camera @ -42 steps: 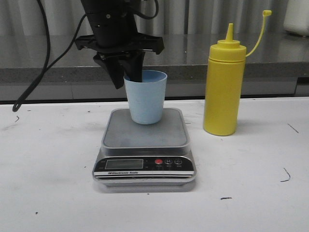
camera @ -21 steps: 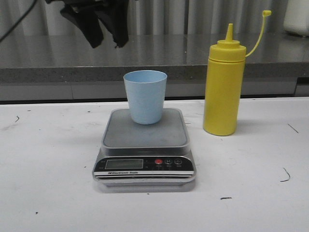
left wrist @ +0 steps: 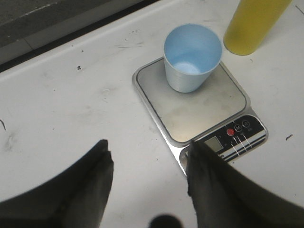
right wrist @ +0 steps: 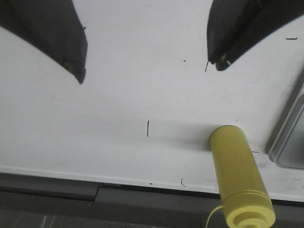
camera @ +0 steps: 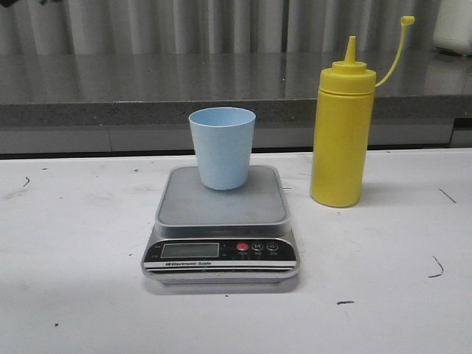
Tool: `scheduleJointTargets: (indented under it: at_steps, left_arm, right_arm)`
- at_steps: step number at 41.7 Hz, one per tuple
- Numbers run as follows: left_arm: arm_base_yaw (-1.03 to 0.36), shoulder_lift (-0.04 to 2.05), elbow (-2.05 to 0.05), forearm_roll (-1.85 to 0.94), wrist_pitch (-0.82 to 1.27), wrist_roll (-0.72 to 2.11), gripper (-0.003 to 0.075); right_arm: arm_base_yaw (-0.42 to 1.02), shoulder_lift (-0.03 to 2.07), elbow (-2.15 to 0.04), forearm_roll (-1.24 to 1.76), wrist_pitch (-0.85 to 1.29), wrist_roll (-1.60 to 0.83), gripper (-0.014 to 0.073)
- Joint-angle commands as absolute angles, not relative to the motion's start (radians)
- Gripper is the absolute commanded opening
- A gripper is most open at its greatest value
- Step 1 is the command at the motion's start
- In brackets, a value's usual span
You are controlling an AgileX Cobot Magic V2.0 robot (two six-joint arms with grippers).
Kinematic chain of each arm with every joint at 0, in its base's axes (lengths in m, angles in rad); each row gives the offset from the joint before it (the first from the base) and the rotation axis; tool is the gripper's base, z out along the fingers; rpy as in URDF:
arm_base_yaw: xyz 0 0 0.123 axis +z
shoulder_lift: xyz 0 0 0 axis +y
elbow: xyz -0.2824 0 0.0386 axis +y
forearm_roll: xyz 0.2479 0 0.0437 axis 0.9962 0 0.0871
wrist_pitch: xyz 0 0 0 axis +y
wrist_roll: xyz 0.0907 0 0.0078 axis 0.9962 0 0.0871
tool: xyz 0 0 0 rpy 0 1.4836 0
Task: Pour seasoning into cup on scale with both arms
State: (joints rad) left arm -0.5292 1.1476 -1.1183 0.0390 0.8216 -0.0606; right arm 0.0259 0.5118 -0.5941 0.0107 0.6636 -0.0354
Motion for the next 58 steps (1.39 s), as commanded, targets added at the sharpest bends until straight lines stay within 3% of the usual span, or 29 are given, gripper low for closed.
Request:
scheduleJointTargets:
  at_steps: [1,20,58]
  left_arm:
    - [-0.527,1.032,-1.074,0.042,0.752,-0.093,0.0356]
    - [-0.527,0.718,-0.866,0.042,0.769,-0.098,0.0356]
    - [-0.527,0.713,-0.866,0.042,0.767,-0.098,0.0356]
  right_arm:
    - [0.024,0.522,-0.621,0.0,0.595,-0.047,0.0549]
    - [0.024,0.522,-0.621,0.0,0.595,-0.047,0.0549]
    - [0.027,0.522,-0.621,0.033,0.592,-0.045,0.0549]
